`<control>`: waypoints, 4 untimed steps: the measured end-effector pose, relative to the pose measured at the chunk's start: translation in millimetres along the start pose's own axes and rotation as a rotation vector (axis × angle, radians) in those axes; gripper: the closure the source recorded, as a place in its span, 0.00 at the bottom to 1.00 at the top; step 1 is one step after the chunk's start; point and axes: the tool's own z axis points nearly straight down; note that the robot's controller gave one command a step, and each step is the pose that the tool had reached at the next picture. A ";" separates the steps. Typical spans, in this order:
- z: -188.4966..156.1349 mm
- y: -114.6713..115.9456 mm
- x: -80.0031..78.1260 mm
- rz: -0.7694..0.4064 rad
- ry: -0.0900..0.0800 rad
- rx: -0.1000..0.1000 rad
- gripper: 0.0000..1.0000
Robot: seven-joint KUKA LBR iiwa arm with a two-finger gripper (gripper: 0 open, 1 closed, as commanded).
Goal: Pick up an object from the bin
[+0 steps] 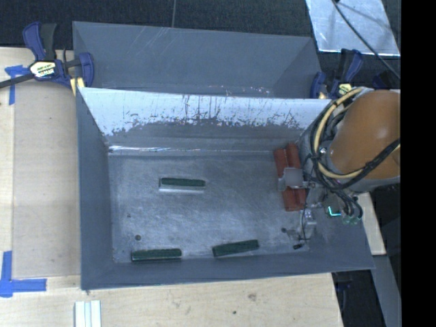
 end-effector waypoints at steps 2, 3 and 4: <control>95.4 88.5 2.0 0.070 0.003 -0.002 0.00; 93.0 107.6 -3.4 -0.298 -0.006 0.000 0.00; 25.1 164.8 -93.5 -0.219 -0.014 -0.002 0.00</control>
Offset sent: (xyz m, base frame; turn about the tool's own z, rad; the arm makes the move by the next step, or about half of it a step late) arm 0.0031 0.0241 -0.0685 0.0555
